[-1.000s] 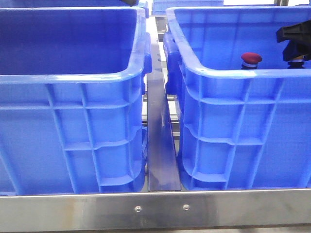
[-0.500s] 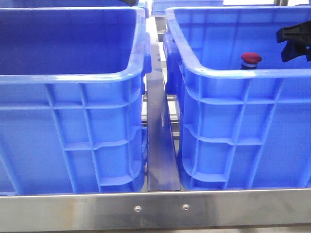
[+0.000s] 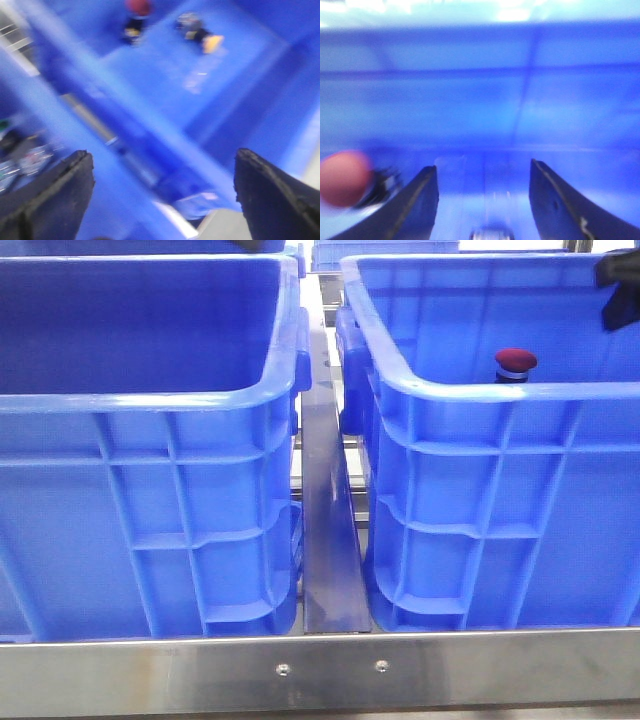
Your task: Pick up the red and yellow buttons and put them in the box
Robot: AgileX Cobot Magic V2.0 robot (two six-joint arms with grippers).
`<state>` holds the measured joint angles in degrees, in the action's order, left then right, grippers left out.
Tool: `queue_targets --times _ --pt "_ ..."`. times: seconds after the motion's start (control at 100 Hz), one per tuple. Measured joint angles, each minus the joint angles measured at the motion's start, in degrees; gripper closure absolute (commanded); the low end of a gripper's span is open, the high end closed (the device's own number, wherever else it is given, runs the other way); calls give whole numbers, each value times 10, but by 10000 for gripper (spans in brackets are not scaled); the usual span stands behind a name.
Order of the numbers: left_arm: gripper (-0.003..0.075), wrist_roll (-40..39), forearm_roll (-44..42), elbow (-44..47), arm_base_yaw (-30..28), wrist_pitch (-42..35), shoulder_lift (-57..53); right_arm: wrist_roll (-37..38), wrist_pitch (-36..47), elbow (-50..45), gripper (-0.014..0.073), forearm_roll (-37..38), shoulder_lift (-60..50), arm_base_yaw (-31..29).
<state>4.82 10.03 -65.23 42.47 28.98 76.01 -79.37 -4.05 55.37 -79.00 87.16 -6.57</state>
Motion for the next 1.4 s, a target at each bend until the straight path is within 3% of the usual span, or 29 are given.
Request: queue_targets --times 0.15,0.25,0.4,0.72,1.06,1.4 --pt "340 0 -2 0 -73 21 0 0 -1 -43 443 0 -69 0" --pt "509 0 -6 0 -125 32 0 0 -4 -73 572 0 -111 0" --pt "741 0 -10 0 -199 51 0 0 -4 -115 666 0 -170 0" --pt "741 0 -27 38 -316 64 -48 0 -34 -145 662 0 -266 0" --pt "741 0 -34 142 -429 31 -196 0 -99 -167 662 0 -329 0" --pt "741 0 -41 259 -449 -39 -376 0 -81 -240 662 1 -420 0"
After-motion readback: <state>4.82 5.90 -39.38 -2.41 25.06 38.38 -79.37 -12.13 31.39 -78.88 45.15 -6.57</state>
